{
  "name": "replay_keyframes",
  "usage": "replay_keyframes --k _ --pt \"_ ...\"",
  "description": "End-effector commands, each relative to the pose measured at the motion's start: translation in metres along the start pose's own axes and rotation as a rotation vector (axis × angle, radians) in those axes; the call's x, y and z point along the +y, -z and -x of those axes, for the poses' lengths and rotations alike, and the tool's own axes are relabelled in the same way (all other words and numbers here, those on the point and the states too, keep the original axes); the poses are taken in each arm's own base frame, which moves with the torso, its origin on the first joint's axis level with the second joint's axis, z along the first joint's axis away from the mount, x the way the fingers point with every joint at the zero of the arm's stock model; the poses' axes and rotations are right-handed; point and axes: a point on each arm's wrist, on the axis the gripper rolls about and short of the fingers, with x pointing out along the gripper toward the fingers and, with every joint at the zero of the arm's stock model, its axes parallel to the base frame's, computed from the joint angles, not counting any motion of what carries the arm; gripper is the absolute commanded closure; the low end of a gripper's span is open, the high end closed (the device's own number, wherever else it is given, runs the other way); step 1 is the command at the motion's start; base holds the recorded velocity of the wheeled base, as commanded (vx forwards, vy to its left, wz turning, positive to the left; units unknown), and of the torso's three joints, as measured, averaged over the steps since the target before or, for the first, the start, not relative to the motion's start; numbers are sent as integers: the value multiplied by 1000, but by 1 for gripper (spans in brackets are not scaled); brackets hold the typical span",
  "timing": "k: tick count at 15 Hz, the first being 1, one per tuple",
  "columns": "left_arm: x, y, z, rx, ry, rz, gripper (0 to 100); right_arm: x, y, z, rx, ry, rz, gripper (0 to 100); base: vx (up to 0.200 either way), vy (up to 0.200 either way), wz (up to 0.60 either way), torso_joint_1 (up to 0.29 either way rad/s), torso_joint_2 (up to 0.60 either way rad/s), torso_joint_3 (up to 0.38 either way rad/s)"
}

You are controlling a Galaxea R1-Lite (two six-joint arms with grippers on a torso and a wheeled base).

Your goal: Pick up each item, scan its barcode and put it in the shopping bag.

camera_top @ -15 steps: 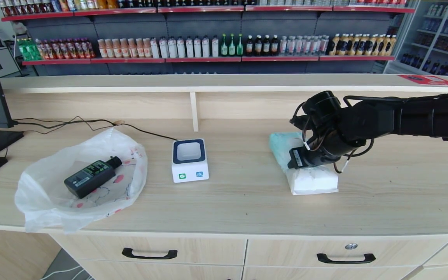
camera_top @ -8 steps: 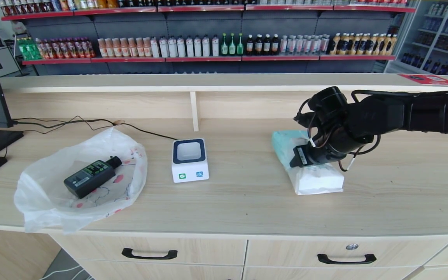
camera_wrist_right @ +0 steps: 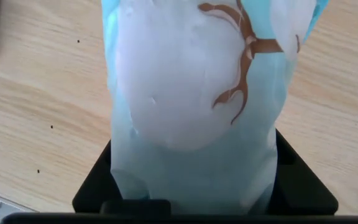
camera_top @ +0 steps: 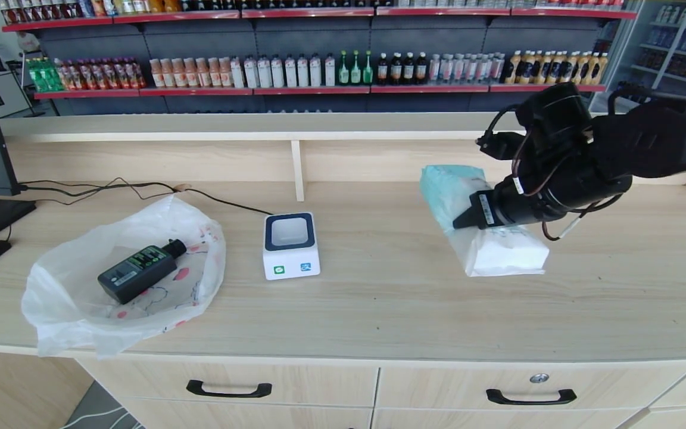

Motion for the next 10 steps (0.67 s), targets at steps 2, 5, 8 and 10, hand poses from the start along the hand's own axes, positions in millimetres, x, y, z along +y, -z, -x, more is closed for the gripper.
replay_keyframes --k 2,5,8,10 --pt "0 0 0 0 0 0 0 -6 9 45 -56 -27 -24 100 0 0 0 0 0 0" --pt "0 0 0 0 -1 0 0 -7 31 54 -71 -94 -84 100 0 0 0 0 0 0" --pt "0 0 0 0 0 0 0 -7 59 51 -66 -179 -119 100 0 0 0 0 0 0" --pt "0 0 0 0 0 0 0 -7 77 44 -87 -230 -184 100 0 0 0 0 0 0"
